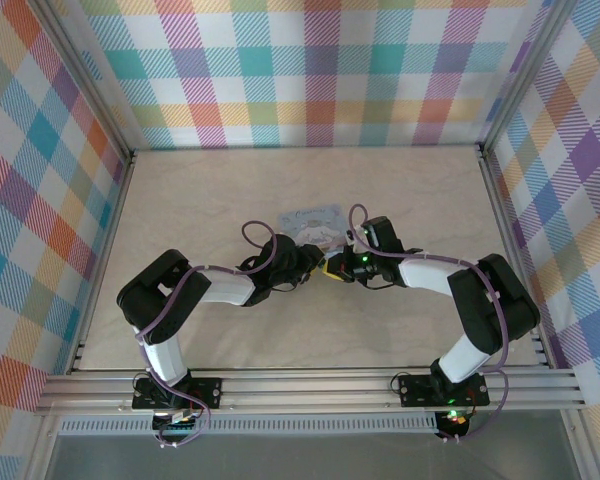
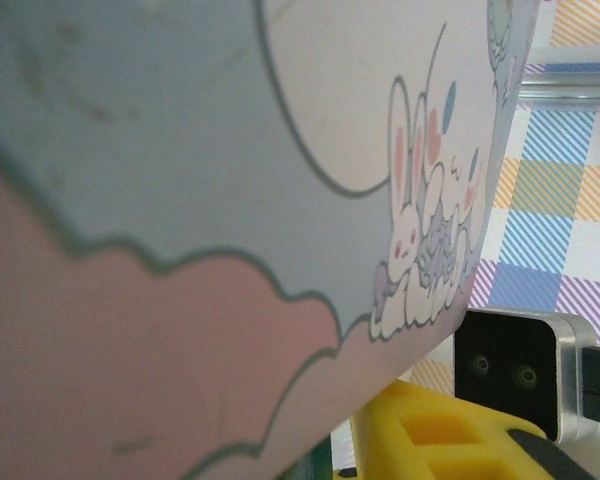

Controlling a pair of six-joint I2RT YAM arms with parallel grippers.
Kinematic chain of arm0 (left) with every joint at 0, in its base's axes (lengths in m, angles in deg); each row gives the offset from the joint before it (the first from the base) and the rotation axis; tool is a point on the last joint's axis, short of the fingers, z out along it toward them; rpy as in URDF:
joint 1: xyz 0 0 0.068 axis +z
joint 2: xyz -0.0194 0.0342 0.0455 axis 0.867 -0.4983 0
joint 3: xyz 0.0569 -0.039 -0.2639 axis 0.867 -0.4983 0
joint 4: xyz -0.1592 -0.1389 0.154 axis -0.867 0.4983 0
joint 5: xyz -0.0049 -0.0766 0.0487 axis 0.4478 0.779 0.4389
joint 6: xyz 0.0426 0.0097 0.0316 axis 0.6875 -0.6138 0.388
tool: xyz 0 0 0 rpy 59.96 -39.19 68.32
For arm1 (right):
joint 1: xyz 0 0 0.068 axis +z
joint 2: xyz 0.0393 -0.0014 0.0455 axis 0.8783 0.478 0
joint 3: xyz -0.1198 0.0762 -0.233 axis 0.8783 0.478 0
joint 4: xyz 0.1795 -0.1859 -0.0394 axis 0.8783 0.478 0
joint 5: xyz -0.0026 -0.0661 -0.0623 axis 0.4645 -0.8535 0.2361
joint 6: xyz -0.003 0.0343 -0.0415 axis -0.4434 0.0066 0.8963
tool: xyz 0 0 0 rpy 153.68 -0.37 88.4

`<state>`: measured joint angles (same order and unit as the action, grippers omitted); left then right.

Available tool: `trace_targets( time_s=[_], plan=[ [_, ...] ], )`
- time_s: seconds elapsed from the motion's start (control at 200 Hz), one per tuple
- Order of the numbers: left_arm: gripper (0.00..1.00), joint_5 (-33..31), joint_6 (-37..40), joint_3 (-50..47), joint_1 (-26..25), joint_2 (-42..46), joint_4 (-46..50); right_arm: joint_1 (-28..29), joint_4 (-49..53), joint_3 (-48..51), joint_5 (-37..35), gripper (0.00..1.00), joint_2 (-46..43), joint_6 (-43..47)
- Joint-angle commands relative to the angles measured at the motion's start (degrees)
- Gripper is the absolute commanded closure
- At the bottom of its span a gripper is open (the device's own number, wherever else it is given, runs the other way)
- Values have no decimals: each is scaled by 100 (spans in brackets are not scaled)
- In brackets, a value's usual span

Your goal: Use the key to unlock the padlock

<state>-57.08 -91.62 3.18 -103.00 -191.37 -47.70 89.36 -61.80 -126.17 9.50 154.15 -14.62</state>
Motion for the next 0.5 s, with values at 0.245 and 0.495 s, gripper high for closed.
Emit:
trace_targets(
  time_s=[0.245, 0.495],
  plan=[
    [84, 212, -400, -62, -107, -82, 243, -24, -584, 78, 213, 94, 81, -320],
    [93, 188, -400, -92, -109, -51, 258, -76, -458, 130, 165, 81, 18, -212]
  ],
)
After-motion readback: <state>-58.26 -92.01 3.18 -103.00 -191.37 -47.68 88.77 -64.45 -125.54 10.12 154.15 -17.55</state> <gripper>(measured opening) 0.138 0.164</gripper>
